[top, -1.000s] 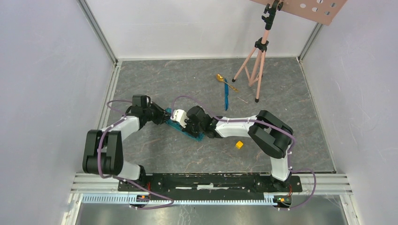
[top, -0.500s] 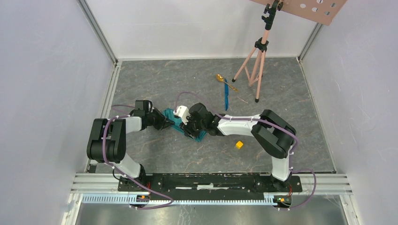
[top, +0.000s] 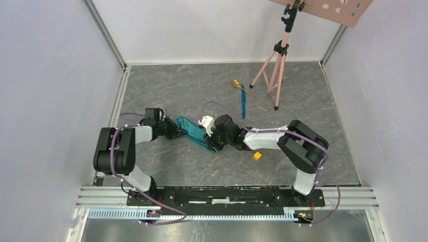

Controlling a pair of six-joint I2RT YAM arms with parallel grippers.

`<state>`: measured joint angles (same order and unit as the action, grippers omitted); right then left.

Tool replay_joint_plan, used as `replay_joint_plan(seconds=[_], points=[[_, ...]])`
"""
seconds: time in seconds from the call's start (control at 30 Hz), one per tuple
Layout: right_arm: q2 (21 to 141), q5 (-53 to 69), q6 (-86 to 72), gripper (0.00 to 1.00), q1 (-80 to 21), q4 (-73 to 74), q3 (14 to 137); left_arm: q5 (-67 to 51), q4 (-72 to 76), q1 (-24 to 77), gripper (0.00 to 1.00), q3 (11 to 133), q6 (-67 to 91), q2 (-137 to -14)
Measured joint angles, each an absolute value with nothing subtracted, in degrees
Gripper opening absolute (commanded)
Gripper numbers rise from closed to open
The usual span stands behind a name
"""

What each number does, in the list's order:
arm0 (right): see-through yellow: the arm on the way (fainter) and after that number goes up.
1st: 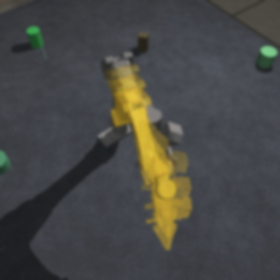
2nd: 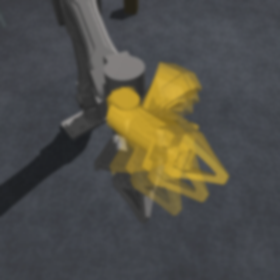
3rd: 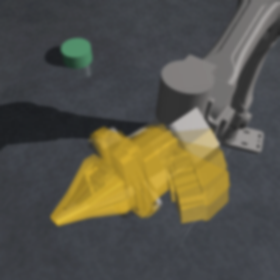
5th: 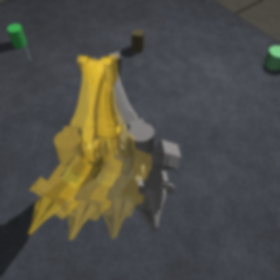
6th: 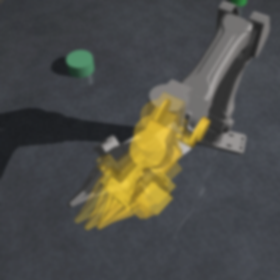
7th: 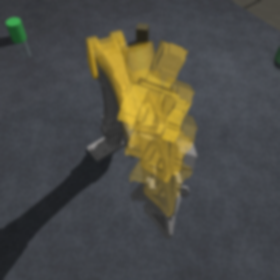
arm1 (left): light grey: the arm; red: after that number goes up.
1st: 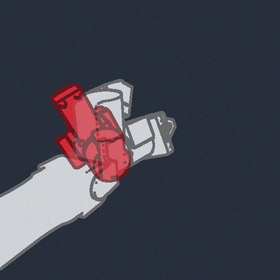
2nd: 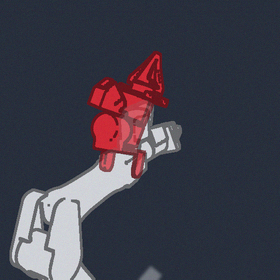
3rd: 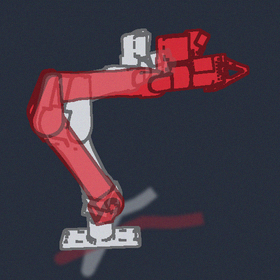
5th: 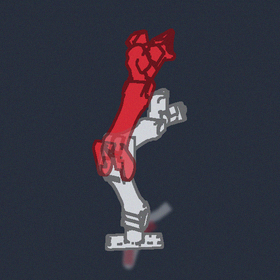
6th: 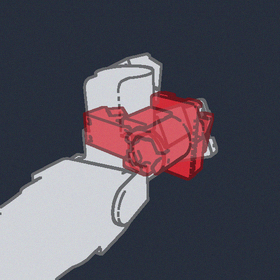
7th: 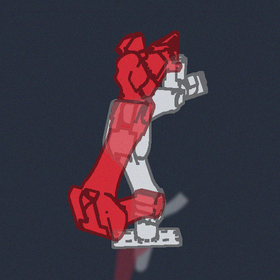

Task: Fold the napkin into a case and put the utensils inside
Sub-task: Smooth out the smaller rectangle-folded napkin at the center of the board, then pick up the smaller rectangle-folded napkin from the center of the board.

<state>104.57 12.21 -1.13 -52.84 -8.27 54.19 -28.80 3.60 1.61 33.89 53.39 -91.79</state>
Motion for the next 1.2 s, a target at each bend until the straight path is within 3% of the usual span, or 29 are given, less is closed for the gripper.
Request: replay_joint_plan(seconds=[0.13,0.3,0.4,0.83,1.1,1.2], points=[[103.7,11.6,-1.0,0.45,-53.0,-8.6,53.3,-28.7,2.6,1.7,0.1,34.4,53.0,-91.6],[101.9,9.0,1.0,0.67,-54.3,-5.8,54.4,-27.6,-3.0,1.7,0.38,34.9,51.6,-87.6],[101.7,6.9,2.0,0.7,-55.7,-4.4,57.1,-26.7,-8.5,1.5,0.46,36.6,50.6,-81.4],[110.9,-4.3,2.8,0.57,-62.3,-3.7,70.5,-16.3,-30.3,-12.3,0.48,44.1,47.6,-61.6],[114.5,-8.4,2.8,0.57,-63.0,-2.5,71.4,-14.9,-35.3,-13.1,0.47,44.0,46.6,-59.3],[115.4,-10.0,2.8,0.51,-63.3,-2.9,71.4,-15.0,-35.7,-13.1,0.47,43.6,46.6,-59.0]])
